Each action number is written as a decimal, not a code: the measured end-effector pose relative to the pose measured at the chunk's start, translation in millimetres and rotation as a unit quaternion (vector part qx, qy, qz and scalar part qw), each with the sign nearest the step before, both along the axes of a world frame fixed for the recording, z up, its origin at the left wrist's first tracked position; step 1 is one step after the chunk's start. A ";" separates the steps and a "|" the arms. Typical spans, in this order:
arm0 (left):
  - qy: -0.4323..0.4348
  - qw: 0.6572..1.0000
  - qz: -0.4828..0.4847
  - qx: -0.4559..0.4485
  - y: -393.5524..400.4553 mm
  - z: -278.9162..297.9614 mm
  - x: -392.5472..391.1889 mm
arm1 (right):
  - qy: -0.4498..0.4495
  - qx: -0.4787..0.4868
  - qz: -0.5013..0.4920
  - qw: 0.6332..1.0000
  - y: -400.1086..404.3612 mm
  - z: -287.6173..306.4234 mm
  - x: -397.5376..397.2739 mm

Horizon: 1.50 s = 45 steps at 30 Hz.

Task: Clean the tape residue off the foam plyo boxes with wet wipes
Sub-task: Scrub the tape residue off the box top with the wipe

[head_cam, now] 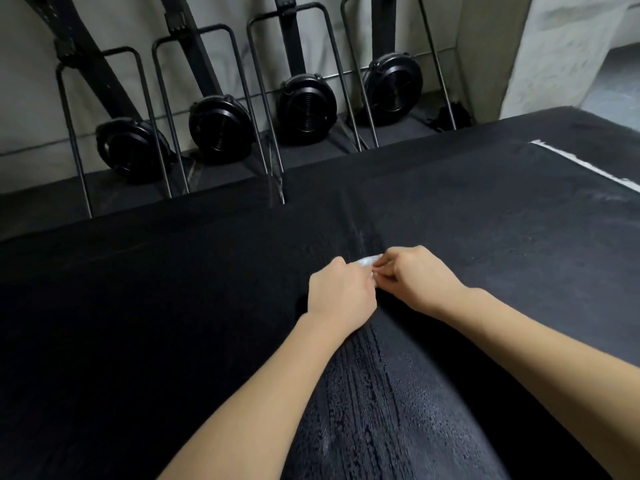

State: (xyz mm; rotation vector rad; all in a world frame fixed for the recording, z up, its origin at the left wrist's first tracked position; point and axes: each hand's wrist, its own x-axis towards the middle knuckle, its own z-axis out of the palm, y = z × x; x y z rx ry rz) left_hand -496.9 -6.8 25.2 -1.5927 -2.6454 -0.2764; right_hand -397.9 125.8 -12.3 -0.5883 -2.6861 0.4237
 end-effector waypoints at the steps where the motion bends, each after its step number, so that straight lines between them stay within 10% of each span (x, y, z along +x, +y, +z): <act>1: 0.001 1.000 -0.008 -0.008 -8.9 2.7 10.1 | 0.003 0.000 0.004 1.000 -9.0 -1.2 11.2; 45: -0.012 0.999 -0.038 -0.025 -81.6 -0.4 87.1 | 0.068 0.047 0.068 0.994 -79.0 -17.7 96.8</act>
